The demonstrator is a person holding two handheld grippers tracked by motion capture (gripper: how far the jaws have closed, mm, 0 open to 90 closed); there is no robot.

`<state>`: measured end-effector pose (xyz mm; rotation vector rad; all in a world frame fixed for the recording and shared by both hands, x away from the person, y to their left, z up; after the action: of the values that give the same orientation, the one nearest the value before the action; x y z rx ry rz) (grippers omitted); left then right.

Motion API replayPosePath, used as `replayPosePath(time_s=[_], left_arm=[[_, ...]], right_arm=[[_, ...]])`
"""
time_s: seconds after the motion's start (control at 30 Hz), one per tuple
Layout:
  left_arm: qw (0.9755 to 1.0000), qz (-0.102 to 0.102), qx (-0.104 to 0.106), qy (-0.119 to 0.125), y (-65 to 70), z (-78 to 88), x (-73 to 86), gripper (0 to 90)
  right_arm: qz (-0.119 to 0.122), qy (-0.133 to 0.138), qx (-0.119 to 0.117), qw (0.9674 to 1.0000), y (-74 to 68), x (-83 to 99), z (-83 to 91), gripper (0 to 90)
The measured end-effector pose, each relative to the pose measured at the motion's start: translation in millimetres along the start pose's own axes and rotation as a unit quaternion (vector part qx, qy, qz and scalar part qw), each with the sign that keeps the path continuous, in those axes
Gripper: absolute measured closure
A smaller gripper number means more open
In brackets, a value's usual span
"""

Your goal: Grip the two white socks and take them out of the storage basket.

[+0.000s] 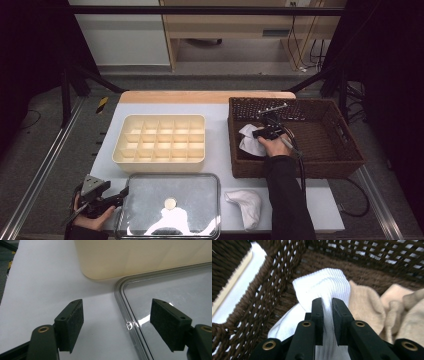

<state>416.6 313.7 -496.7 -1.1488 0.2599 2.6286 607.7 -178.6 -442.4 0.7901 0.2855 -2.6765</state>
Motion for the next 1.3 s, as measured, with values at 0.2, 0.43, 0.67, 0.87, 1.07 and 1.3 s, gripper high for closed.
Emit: replayPosePath(time_s=[0.2,0.43,0.67,0.87,1.07,1.3], left_arm=[[1.0000,0.000,0.000,0.000,-0.1,-0.5,0.1,26.5],[1.0000,0.000,-0.001,0.000,0.0,-0.1,-0.1,26.5],[1.0000,0.000,-0.001,0.000,0.0,0.0,-0.2,26.5],[1.0000,-0.001,-0.001,0.002,0.0,0.5,-0.4,26.5],[1.0000,-0.001,-0.001,0.002,0.0,0.6,-0.4,26.5],[1.0000,0.000,0.000,0.002,-0.1,0.8,-0.5,26.5]], right_arm=[[0.008,0.070,0.012,0.9974,0.2,-9.2,25.2,81.3],[0.006,0.141,0.013,0.9899,4.4,-11.7,61.3,81.4],[0.017,0.183,0.015,0.9829,3.4,-14.6,96.3,81.5],[0.040,0.210,0.012,0.9768,-8.8,-18.9,123.8,81.6],[0.053,0.222,0.011,0.9735,-17.7,-20.8,136.0,81.7],[0.066,0.240,-0.002,0.9686,-29.9,-19.1,152.8,81.8]])
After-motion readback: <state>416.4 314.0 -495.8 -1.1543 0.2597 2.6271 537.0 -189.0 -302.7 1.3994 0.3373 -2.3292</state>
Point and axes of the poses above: each handheld gripper's, and its own axes: z roughly backward along the jaws, x roughly out of its underside, y roughly to its right, the point moved 4 cm from there along -z, roughly forward along the jaws, and after that the axes turned 4 degrees about -y, right-handed, at the moved point
